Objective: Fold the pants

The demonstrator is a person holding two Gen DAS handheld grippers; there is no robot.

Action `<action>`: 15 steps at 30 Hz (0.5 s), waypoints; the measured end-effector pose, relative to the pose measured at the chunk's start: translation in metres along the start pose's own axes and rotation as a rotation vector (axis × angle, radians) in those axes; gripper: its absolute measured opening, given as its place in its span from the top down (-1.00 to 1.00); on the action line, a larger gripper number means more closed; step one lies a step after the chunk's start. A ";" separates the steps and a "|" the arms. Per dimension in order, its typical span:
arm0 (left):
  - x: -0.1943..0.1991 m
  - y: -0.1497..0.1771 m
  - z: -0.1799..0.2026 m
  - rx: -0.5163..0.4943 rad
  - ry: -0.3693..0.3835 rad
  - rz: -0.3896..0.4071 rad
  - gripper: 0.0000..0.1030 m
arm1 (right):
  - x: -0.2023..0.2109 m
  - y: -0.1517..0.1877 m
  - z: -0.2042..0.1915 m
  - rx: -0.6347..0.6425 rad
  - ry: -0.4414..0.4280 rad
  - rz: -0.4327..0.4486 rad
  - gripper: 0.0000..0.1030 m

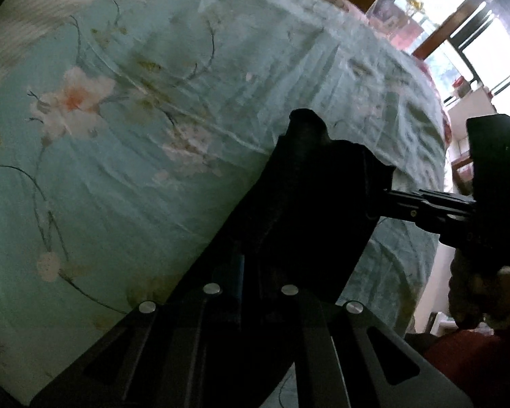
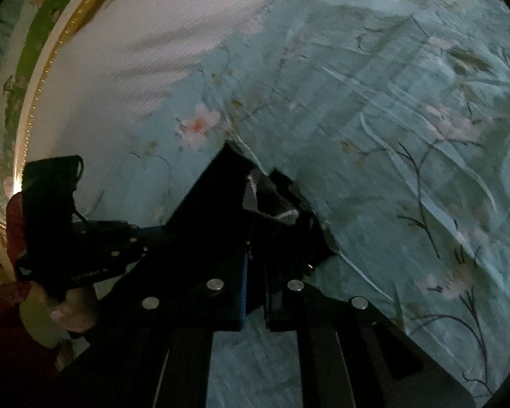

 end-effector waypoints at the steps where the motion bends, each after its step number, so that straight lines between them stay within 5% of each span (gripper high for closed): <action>1: -0.006 0.000 -0.001 0.004 -0.016 -0.012 0.91 | -0.005 0.003 0.003 -0.008 0.011 -0.011 0.84; 7: -0.019 -0.003 -0.002 0.000 -0.042 -0.059 0.65 | -0.022 0.009 0.019 -0.064 0.055 -0.087 0.76; 9: -0.015 -0.008 -0.002 -0.001 -0.042 -0.044 0.42 | -0.016 0.009 0.023 -0.065 0.067 -0.077 0.65; 11: -0.013 -0.016 -0.003 0.006 -0.042 -0.036 0.24 | -0.010 0.010 0.028 -0.075 0.078 -0.060 0.27; 15: -0.017 -0.032 -0.005 0.006 -0.032 -0.045 0.24 | -0.012 0.013 0.033 -0.091 0.052 -0.053 0.14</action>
Point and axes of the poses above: each gripper's, at about its wrist camera, not at the fingertips, and x roughly against the way its jaws point, z to its right, y to its underside, the point moved 5 cm from there along -x, roughly the way its jaws point, and after that the axes turned 2 degrees about y, right-handed, at the moved point
